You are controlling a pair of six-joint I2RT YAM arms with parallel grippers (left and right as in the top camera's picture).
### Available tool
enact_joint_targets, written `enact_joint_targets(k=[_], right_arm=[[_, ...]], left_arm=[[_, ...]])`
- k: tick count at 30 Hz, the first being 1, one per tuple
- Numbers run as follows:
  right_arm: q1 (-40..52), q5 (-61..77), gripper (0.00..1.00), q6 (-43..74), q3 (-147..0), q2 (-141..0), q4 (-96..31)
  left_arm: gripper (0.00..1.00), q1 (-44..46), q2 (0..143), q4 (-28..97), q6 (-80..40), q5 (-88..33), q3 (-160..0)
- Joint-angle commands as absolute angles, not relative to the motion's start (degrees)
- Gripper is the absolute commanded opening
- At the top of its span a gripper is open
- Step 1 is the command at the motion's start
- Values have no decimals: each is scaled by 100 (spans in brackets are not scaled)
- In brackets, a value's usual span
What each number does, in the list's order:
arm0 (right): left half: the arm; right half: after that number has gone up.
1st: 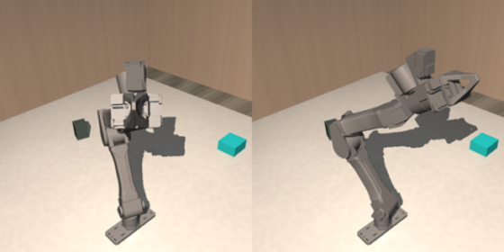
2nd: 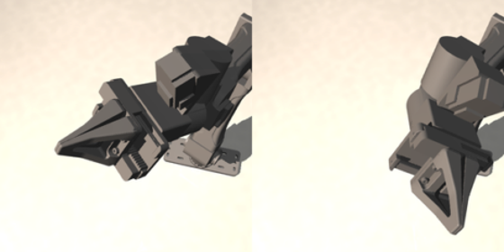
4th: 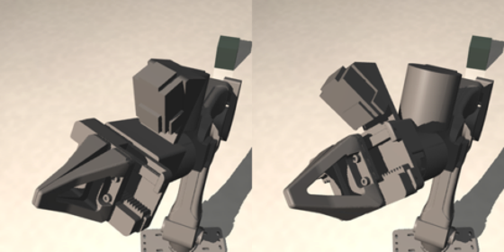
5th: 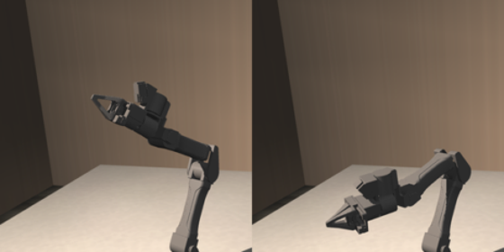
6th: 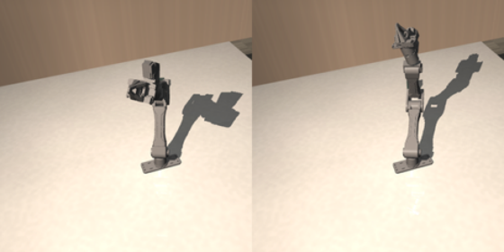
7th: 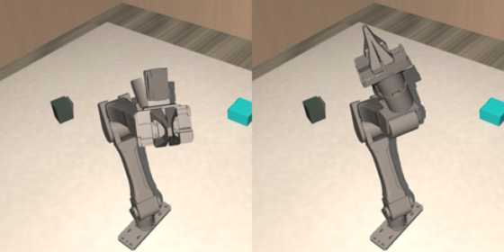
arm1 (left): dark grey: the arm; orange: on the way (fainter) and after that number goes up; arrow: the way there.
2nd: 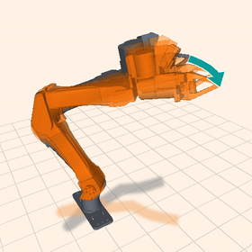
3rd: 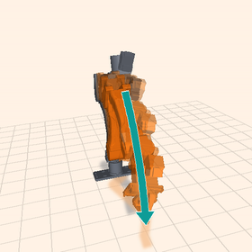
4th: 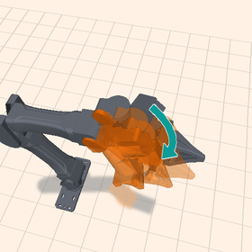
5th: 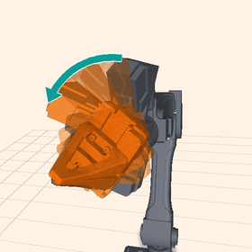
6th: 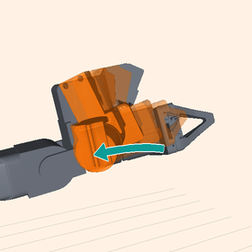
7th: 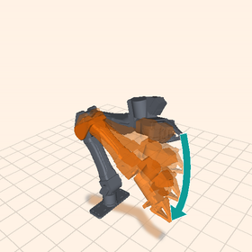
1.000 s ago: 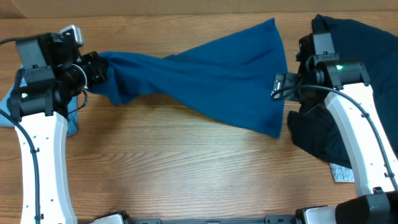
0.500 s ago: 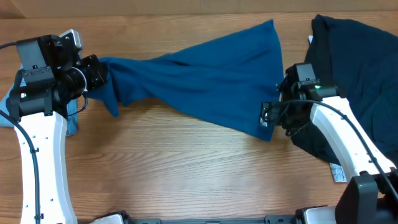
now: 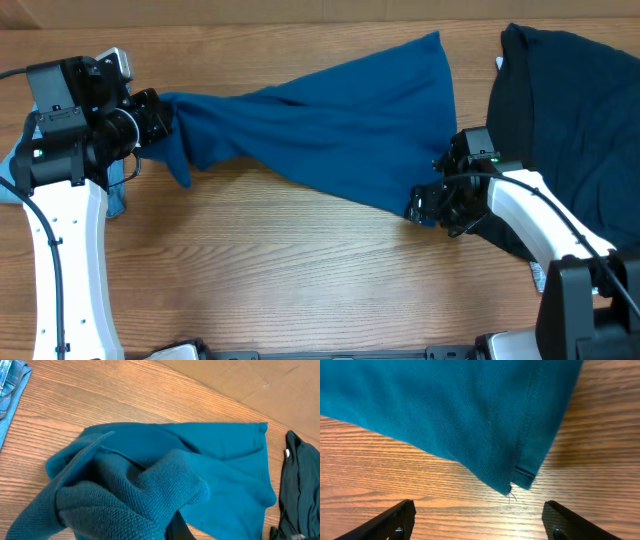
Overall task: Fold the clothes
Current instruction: 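Grasp the opposite shirt corner with the right gripper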
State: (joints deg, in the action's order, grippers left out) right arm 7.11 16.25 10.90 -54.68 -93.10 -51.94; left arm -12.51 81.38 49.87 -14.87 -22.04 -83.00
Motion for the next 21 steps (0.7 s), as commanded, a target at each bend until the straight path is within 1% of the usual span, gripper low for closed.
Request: enact_joint_targets(k=[1,7,9,11,12,13,14,16,19,21], right_arm=[[744,1813,85,1111,-5437,-9660,-5078],[751,1815,85,1109,-5437,-9904,-4792],[751,1813,82,1109,-5437,-9904,-4781],[751,1813,73,1109,-5437,-9904,-4781],[751,1813,64,1109,-5437,-9904,-4779],[751,1813,51,1109,-5437,-9904,-4772],[749,1813,34,1111,-5437,-9904,-4757],[751,1813,4,1114,-5437,-9904,-4713],[749,1815,4,1116,-5446,-9902,-4692],[749,1831,4,1116,-5516,-9883,-4755]], left_arm=[[4,-1284,8088,5030,-1542,-2071,-8462],[4,-1284,8088,5083,-1522,-2034,-8460],[4,-1284,8088,5081,-1522,-2034,-8460],[4,-1284,8088,5081,-1522,-2034,-8460],[4,-1284,8088,5081,-1522,-2034,-8460],[4,-1284,8088,5081,-1522,-2034,-8460],[4,-1284,8088,5085,-1522,-2036,-8460],[4,-1284,8088,5103,-1522,-2034,-8460],[5,-1284,8088,5135,-1522,-2034,-8460],[11,-1284,8088,5190,-1520,-2032,-8460]])
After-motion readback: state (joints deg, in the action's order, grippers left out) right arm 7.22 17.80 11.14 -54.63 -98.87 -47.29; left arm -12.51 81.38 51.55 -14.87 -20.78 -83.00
